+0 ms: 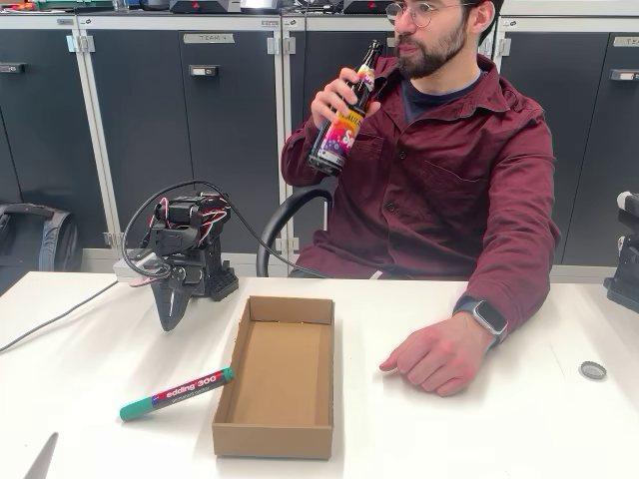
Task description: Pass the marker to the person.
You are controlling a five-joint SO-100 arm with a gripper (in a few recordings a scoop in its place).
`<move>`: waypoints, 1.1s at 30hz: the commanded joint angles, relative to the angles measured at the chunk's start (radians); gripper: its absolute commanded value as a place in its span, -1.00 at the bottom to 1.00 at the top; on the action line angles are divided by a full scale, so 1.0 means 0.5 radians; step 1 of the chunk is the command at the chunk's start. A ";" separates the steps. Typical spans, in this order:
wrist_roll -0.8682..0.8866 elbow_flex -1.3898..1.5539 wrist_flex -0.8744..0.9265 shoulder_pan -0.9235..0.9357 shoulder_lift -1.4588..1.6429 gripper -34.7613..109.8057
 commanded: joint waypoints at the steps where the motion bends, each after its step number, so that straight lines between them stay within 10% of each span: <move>1: 0.000 -0.003 0.021 0.003 0.012 -0.56; 19: 0.138 0.003 -0.132 -0.110 -0.077 -0.59; 33: 1.528 -1.626 -0.255 -0.212 -1.703 -0.40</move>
